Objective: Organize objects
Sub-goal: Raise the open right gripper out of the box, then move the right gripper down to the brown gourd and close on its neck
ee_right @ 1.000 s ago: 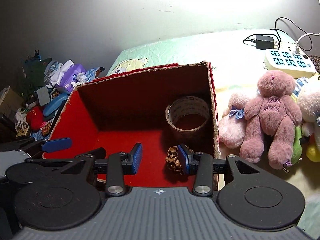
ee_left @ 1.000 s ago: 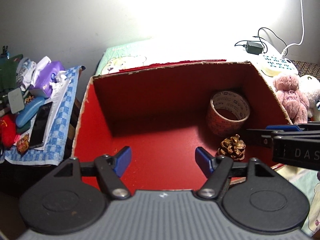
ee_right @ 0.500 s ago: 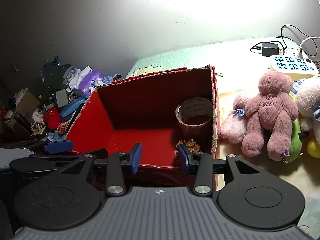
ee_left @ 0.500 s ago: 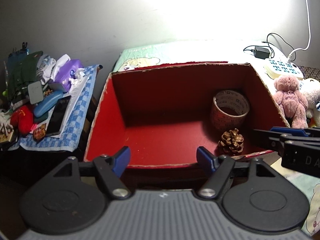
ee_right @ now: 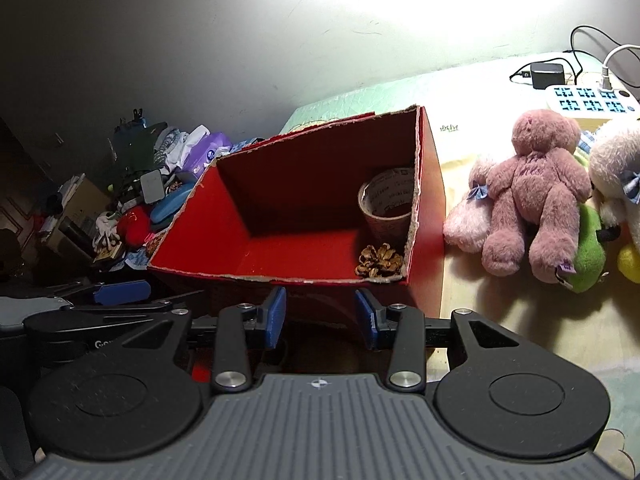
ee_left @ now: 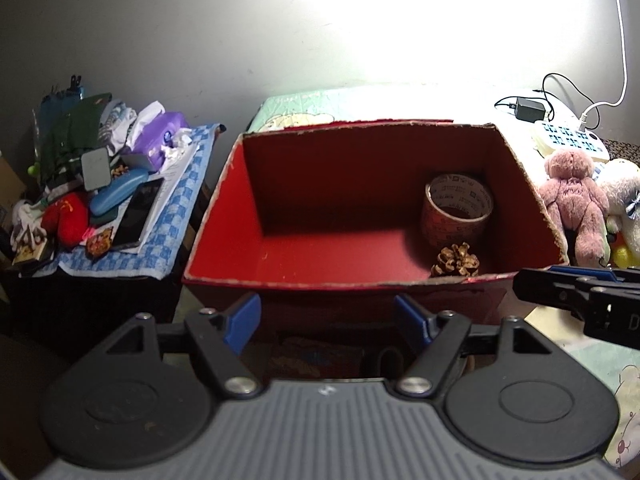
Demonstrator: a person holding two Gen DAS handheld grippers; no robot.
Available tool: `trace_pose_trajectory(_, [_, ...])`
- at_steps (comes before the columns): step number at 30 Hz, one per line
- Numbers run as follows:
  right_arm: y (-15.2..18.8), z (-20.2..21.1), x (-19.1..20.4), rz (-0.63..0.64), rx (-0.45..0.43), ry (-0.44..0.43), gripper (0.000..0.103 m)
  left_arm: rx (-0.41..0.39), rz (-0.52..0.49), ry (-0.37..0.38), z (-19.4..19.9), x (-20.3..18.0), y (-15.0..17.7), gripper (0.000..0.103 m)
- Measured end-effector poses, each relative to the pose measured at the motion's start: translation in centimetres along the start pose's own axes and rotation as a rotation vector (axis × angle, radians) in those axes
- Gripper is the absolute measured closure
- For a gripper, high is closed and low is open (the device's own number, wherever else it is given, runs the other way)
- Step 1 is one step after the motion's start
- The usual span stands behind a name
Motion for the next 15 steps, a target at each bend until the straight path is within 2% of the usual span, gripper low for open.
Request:
trace_pose_trajectory(5, [1.8, -0.7, -0.6, -0.023, 0.06, -0.041, 0.067, 0.027, 0.013, 0.037, 0.1, 0.2, 2.0, 0.03])
trace_pose_trajectory(8, [2.9, -1.8, -1.3, -0.085, 0.119, -0.077, 0.072, 0.042, -0.003, 0.063, 0.1, -0.2, 3.3, 0.032])
trace_pose_trajectory(12, [4.5, -3.3, -2.4, -0.19, 0.202, -0.114, 0.079, 0.082, -0.002, 0.153, -0.1, -1.3, 5.2, 0.035])
trace_pose_trajectory(15, [5.2, -3.7, -2.7, -0.232, 0.24, -0.142, 0.08, 0.122, -0.005, 0.199, -0.8, -2.2, 6.7, 0.042])
Point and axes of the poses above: each gripper's, at about its wrist camera, not at the fingertips, and z roughly against the way its jaws point, x to its left, y to its underside, the point moved 6 cm from there along -z, roughly the way its jaws point, and after that the axes turned 10 degrees about z, right-handed, at the moved point
